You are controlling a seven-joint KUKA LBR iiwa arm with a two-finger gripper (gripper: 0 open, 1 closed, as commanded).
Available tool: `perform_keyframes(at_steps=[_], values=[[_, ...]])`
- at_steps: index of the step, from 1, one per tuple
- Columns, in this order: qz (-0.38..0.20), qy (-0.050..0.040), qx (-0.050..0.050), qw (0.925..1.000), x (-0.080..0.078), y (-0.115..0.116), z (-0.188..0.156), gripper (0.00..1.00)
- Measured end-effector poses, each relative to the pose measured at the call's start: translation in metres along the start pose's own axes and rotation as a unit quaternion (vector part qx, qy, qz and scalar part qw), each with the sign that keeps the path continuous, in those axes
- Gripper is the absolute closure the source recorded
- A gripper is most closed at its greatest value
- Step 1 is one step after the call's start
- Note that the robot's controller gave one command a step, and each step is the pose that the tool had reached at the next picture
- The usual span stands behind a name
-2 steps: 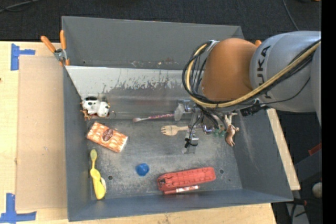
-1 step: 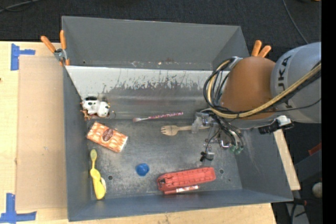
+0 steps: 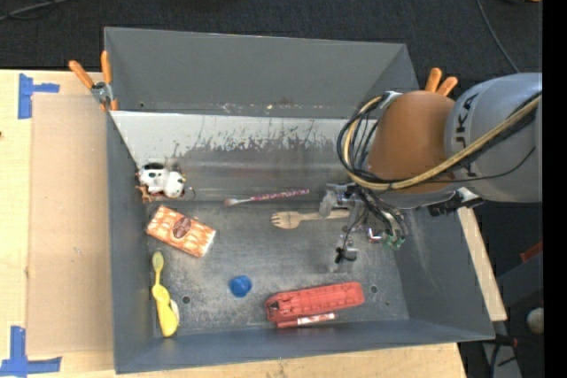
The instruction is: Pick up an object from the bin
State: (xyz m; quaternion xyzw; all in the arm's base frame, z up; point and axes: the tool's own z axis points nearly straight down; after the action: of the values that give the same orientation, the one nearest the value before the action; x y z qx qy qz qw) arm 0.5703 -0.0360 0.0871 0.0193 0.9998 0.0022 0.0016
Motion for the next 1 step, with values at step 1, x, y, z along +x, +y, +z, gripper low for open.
perform_keyframes(at_steps=[1], values=[[-0.073, -0.0064, 0.0, 0.9973, 0.0522, 0.0129, 0.0114, 0.0]])
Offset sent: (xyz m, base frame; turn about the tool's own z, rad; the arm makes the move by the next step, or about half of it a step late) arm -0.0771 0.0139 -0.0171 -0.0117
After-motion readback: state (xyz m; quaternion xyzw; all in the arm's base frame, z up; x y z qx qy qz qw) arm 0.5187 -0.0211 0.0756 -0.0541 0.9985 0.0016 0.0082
